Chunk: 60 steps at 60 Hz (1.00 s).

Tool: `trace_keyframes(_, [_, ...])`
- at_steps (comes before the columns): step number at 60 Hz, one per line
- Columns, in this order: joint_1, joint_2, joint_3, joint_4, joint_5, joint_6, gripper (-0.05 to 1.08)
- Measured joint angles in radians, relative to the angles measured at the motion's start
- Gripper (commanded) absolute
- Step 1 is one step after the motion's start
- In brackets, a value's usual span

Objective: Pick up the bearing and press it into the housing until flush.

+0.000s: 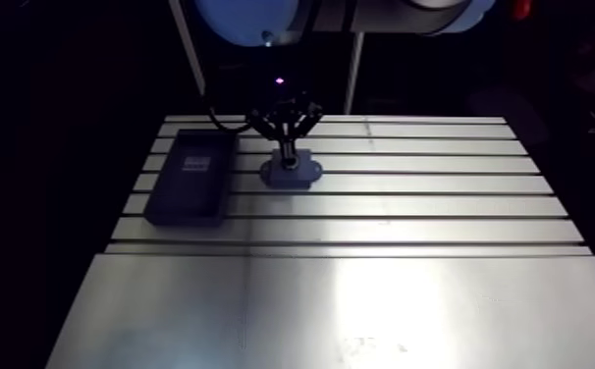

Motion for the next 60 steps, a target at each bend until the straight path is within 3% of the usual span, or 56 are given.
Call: trace_keyframes(60, [-0.002, 0.007, 0.008, -0.003, -0.002, -0.001, 1.02])
